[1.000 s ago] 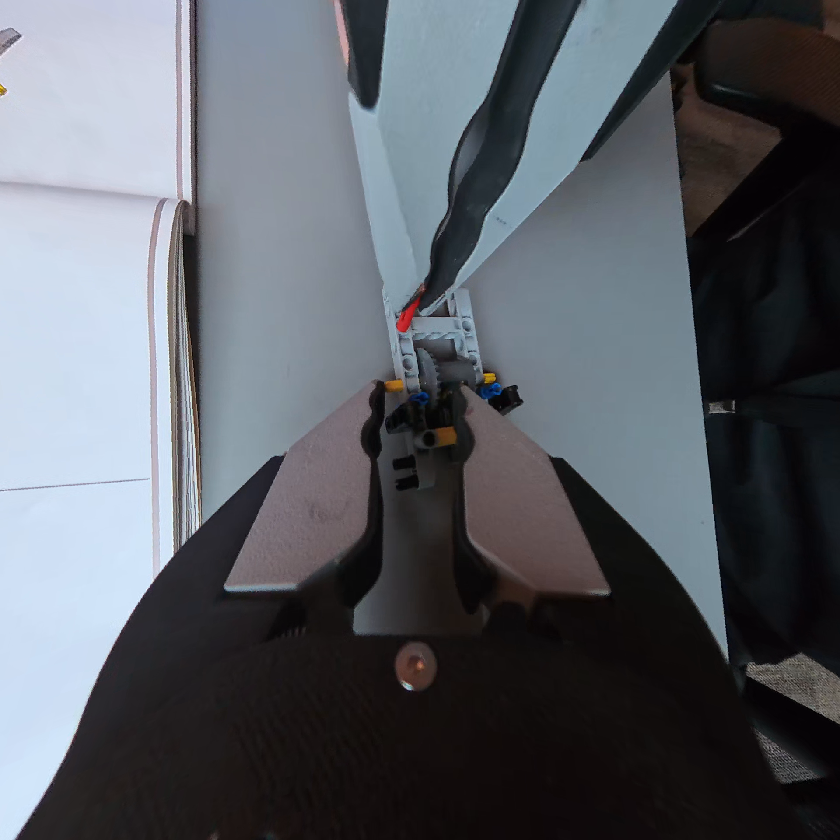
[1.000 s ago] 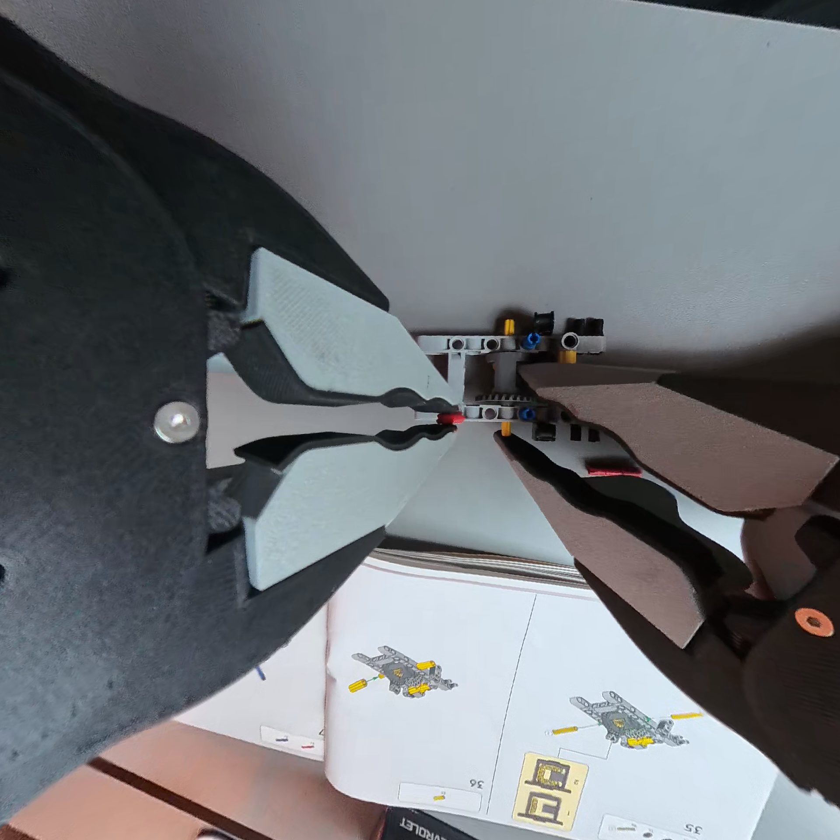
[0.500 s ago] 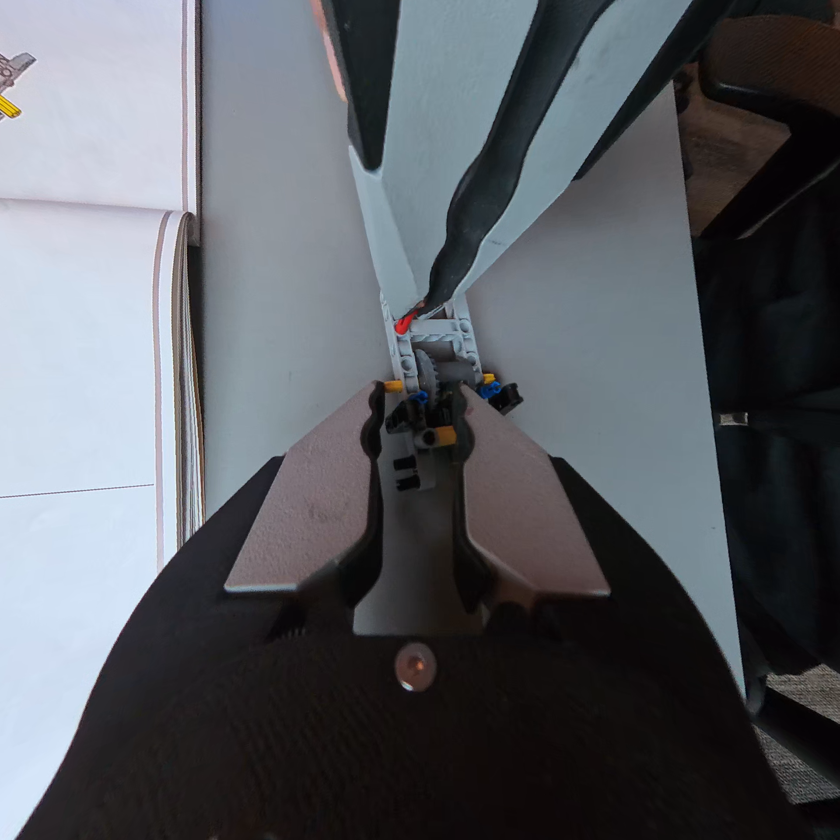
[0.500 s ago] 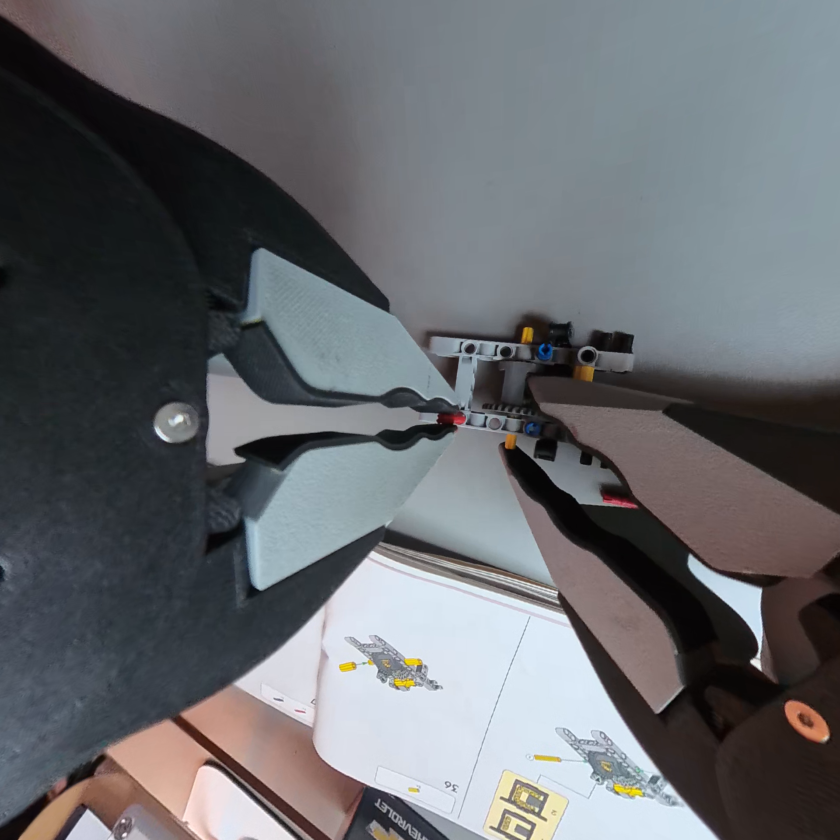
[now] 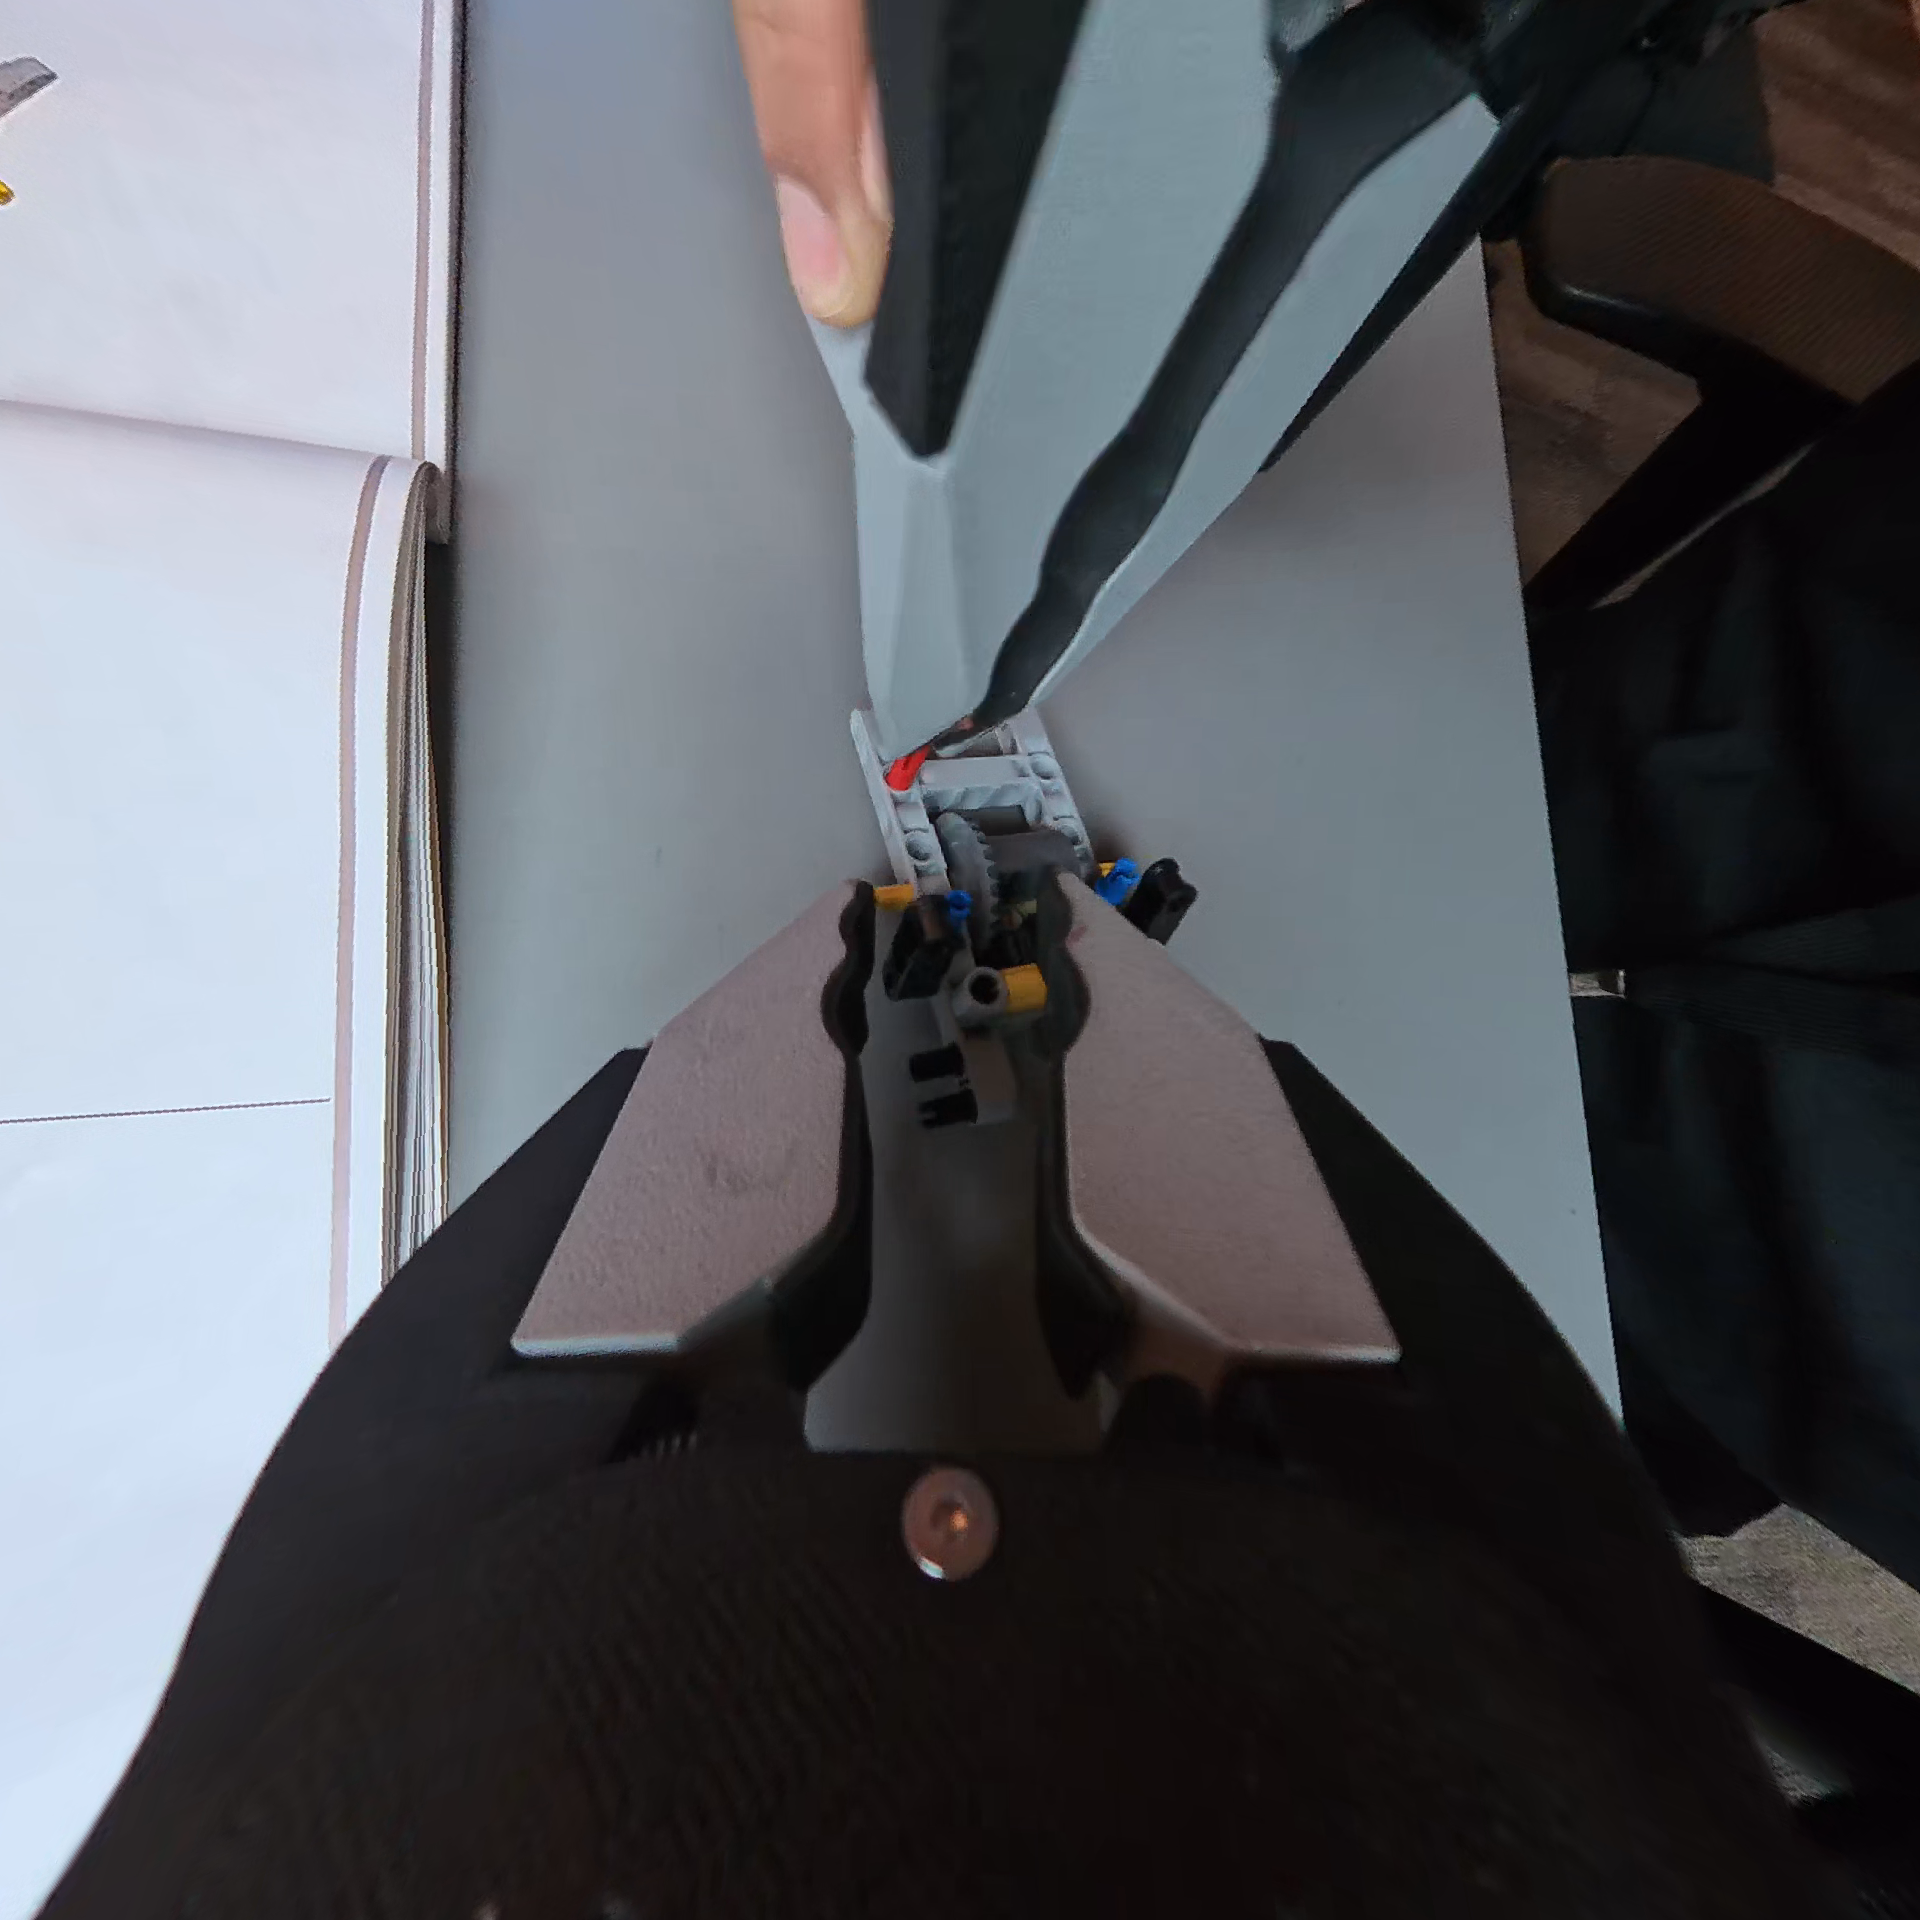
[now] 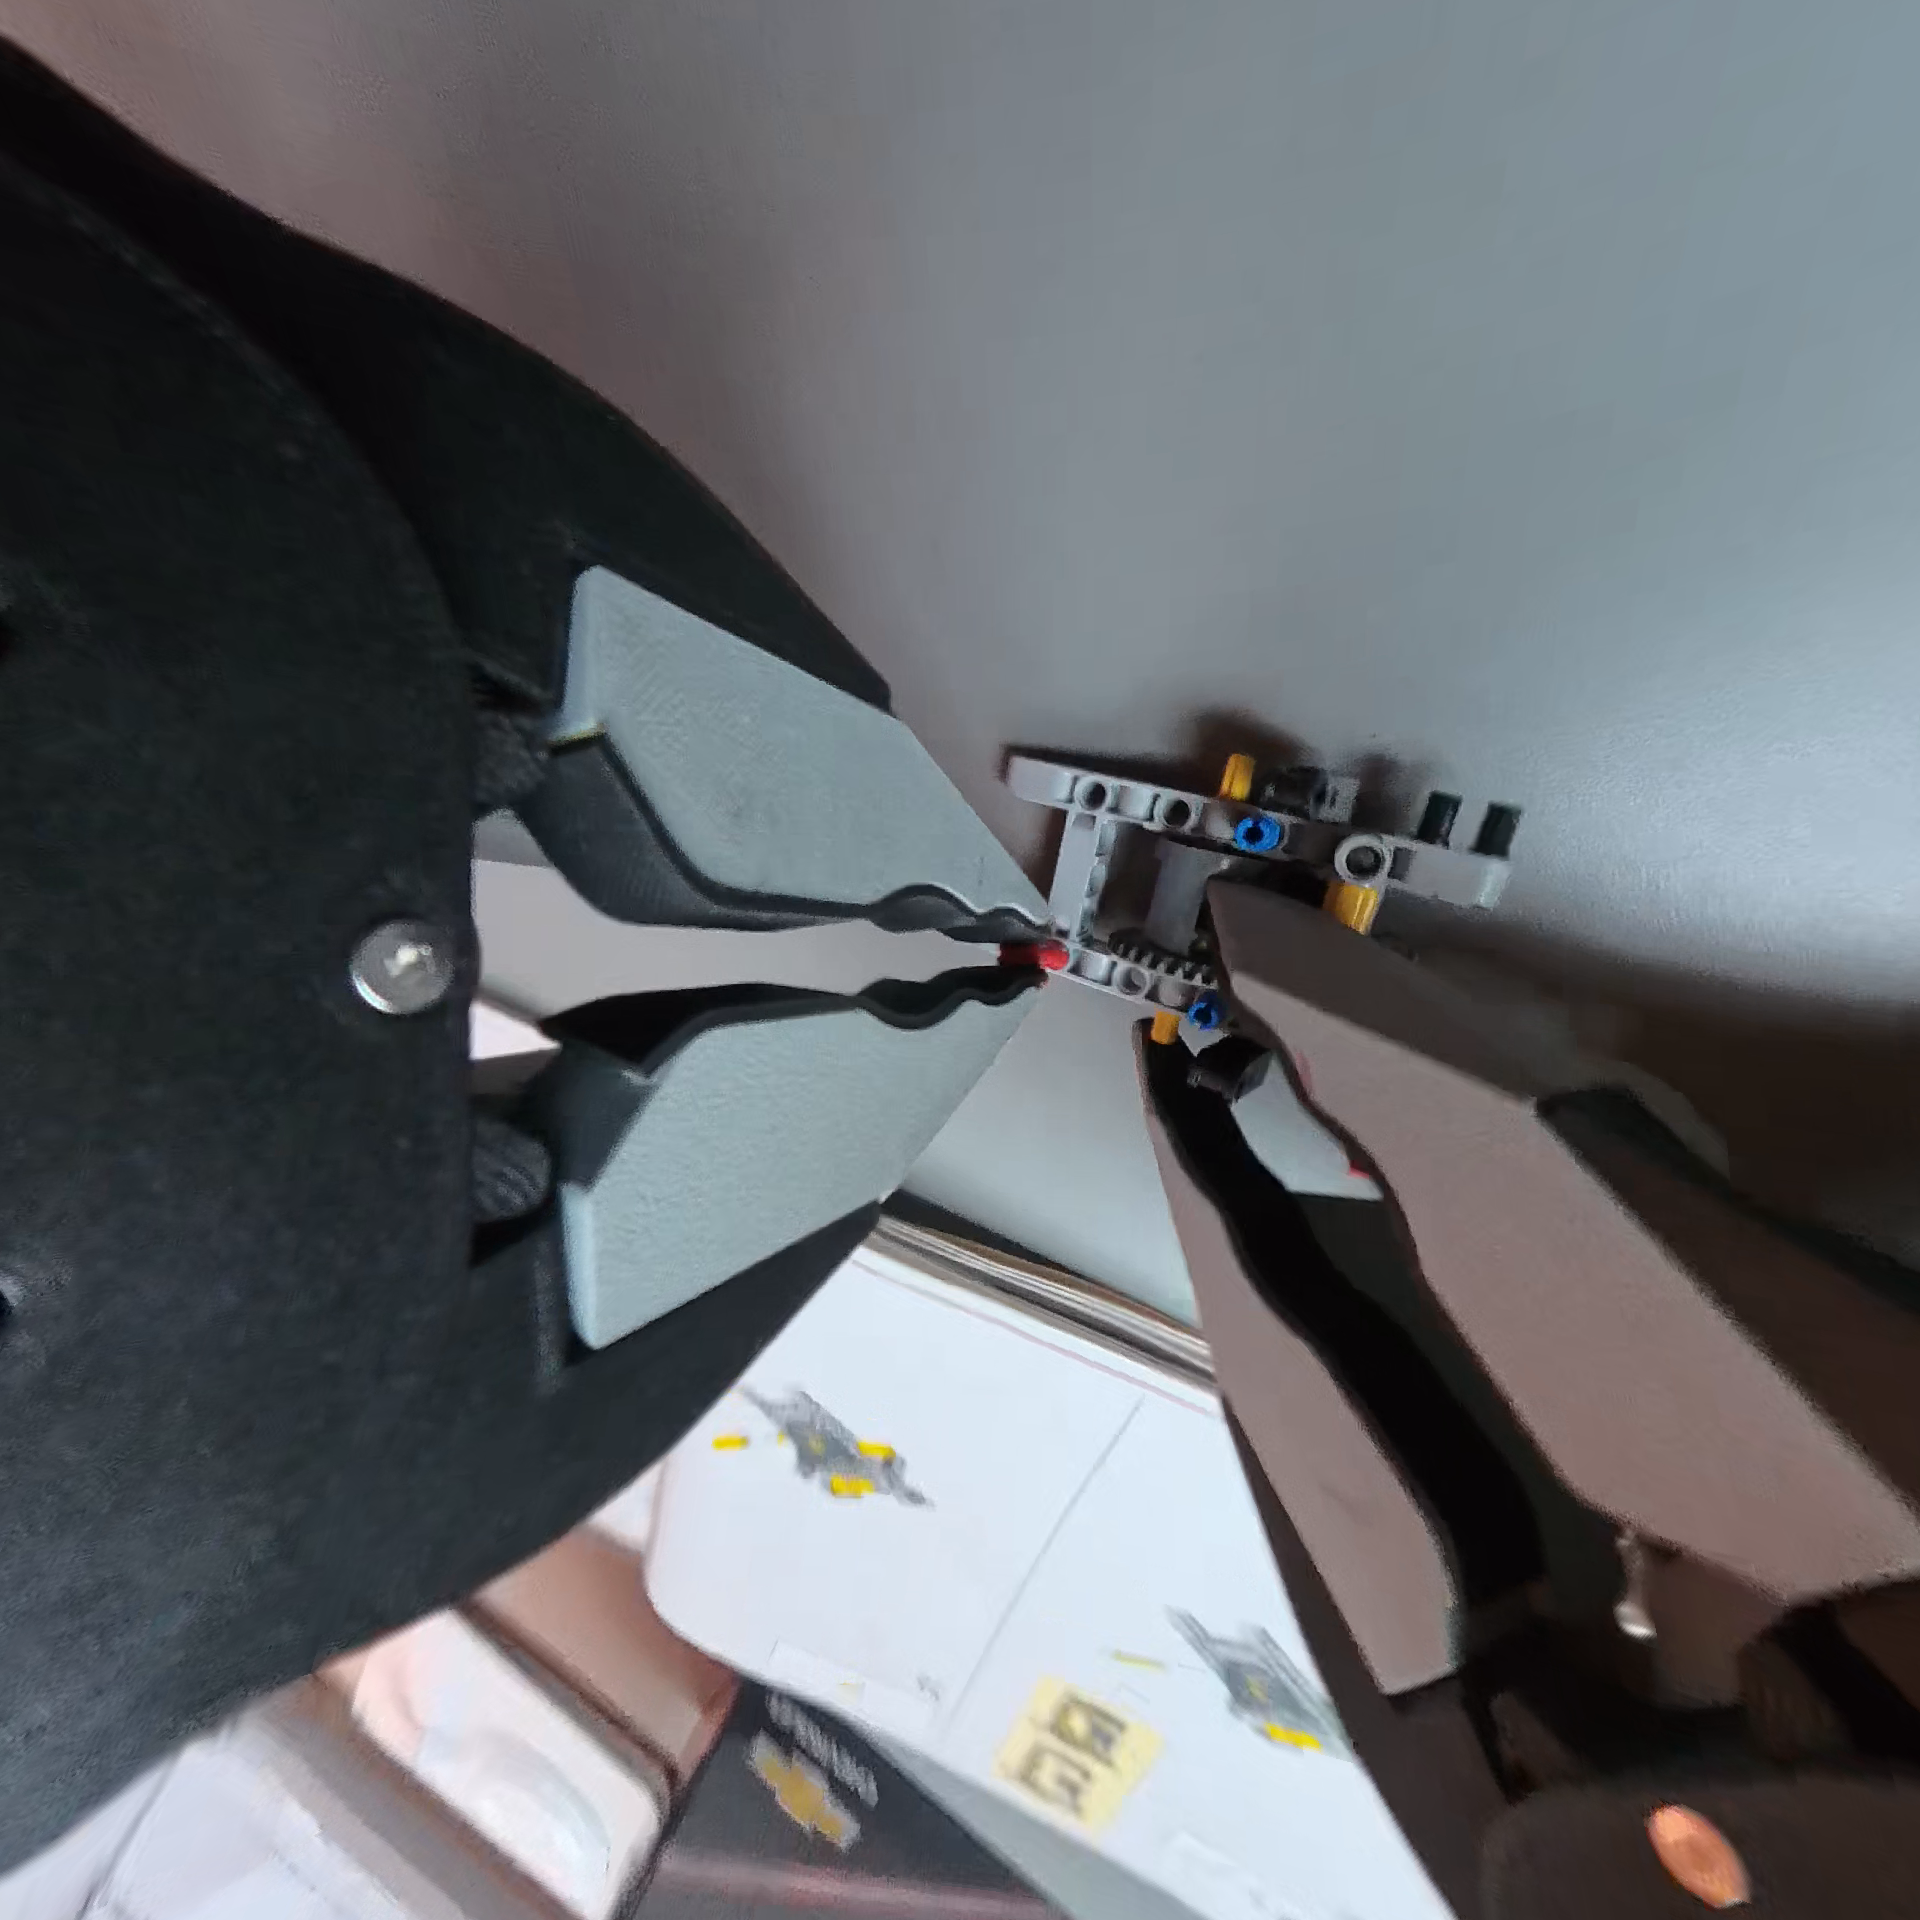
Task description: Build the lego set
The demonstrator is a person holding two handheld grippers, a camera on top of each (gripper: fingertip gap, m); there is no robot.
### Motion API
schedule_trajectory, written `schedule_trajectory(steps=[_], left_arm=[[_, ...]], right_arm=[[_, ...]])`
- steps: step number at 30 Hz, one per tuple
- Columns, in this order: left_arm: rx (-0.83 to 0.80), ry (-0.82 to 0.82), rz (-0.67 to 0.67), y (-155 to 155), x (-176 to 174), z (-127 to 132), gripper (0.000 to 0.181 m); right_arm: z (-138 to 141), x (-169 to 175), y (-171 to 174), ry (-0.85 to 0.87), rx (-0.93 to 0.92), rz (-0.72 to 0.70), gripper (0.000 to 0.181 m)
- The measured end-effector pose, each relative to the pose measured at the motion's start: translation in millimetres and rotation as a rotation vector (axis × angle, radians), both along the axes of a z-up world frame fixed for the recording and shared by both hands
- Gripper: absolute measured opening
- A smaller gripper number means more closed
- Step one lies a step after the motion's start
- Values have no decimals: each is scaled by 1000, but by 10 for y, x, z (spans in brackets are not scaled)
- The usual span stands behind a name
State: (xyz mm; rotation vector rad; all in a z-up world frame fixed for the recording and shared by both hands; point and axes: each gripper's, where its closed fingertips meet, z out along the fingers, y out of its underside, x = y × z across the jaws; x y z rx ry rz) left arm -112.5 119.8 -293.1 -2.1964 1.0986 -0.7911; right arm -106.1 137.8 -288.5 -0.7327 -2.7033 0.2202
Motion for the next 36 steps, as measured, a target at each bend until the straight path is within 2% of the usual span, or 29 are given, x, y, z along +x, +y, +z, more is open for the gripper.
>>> schedule_trajectory(steps=[2, 3, 5, 9, 13, 18, 21, 25, 27, 29, 32, 36], left_arm=[[11, -12, 6, 17, 4, 21, 29], [27, -33, -7, 4, 33, 61, 13], [48, -32, -36, -38, 101, 66, 9], [50, -6, 7, -11, 5, 77, 5], [47, -35, 51, 23, -143, 187, 23], [53, -7, 102, 13, -352, 239, 45], [54, -3, 169, 12, -310, 231, 59], [95, 89, 218, -45, -232, 120, 82], [78, 107, 213, -100, -187, 11, 86], [52, 105, 184, -149, -130, -95, 78], [48, 73, 96, -247, -33, -78, 64], [104, 115, 78, -222, -30, -104, 64]], right_arm=[[-22, -10, 11, -36, -62, -48, 1], [-34, -11, 4, -40, -71, -33, 2], [-31, -28, -7, -39, -61, 20, 1], [-31, -42, 11, -70, -49, 26, 1], [-30, -17, -5, -118, -101, -85, 2], [-30, -1, 7, -86, -109, -167, 2], [-29, 13, 17, -61, -114, -206, 2], [-25, 36, 5, -24, -139, -252, 2], [-14, 51, -25, 2, -170, -264, 2], [-15, 69, -22, 26, -176, -276, 2], [-18, 95, -29, 49, -186, -275, 2], [0, 106, -21, 56, -149, -202, 2]])
